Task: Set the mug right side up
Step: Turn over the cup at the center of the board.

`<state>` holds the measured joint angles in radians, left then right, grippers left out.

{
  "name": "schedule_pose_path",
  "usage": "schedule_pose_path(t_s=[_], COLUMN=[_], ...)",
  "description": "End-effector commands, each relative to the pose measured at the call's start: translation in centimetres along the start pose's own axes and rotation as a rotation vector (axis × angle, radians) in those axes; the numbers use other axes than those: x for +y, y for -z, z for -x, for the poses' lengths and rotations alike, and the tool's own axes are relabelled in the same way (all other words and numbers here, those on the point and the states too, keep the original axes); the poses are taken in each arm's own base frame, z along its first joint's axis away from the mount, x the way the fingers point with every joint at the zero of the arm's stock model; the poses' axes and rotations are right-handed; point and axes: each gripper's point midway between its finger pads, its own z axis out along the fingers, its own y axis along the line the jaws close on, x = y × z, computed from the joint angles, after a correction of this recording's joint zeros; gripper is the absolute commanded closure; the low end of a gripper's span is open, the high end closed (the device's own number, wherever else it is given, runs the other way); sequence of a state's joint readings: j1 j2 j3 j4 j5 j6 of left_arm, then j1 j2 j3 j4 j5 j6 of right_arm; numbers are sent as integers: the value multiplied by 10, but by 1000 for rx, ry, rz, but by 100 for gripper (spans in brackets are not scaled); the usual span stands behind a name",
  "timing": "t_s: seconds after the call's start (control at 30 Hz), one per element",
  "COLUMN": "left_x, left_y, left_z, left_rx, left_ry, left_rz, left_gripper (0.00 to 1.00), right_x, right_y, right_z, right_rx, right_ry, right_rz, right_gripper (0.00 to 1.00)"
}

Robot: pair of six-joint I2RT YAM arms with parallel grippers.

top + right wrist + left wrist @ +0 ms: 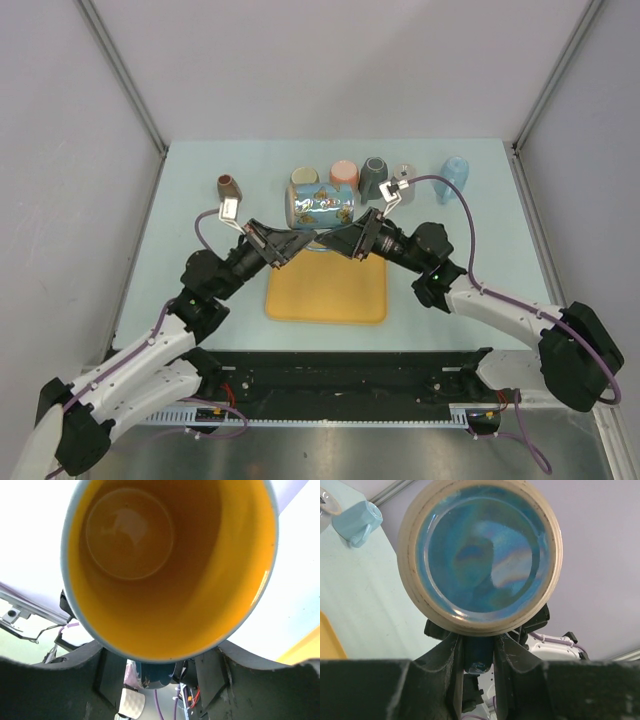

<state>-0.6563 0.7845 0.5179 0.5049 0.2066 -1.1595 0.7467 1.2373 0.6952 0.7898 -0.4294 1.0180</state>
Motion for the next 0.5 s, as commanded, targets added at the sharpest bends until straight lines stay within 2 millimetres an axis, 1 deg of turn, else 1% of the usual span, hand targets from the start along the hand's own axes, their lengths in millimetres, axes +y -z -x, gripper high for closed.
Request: schedule_pose_path(t_s=[0.0, 0.07, 0.1, 0.17, 0.2, 0.27, 0.3, 0.33, 0.37, 0.4, 0.43, 0.47], left_x=[-59, -57, -57, -55, -55, -55, -55, -55, -54, -53, -53, -53], left_y=[8, 8, 9, 9, 9, 10, 10, 10, 10, 10, 9, 9], left_z=[0, -2, -2, -3, -3, -3, -2, -2, -2, -2, -2, -1], left_rx=[10, 16, 15, 19, 18, 15, 13, 8, 9, 8, 8, 8], left_ry=[-34, -30, -30, -25, -27, -26, -25, -24, -22, -22, -24, -25], left_rz=[-214, -212, -211, -207, -208, -208, -206, -205, -204, -202, -200, -202], left_gripper=[100, 100, 100, 100, 100, 100, 100, 100, 100, 100, 100, 100], right_x=[37, 37, 39, 41, 43, 45, 45, 46, 50, 49, 50, 55], right_y=[-7, -8, -8, -7, -7, -6, -5, -5, -3, -2, -2, 1], right_z=[31, 31, 31, 31, 31, 29, 27, 29, 25, 24, 24, 19], right_rx=[-78, -64, -62, -52, -47, -28, -14, -10, 13, 26, 40, 74], right_ry=[49, 53, 57, 66, 70, 79, 82, 90, 93, 94, 99, 110], right_rz=[126, 134, 139, 152, 159, 172, 176, 182, 196, 195, 199, 223], right_gripper=[50, 56, 62, 67, 72, 77, 84, 88, 95, 100, 100, 100])
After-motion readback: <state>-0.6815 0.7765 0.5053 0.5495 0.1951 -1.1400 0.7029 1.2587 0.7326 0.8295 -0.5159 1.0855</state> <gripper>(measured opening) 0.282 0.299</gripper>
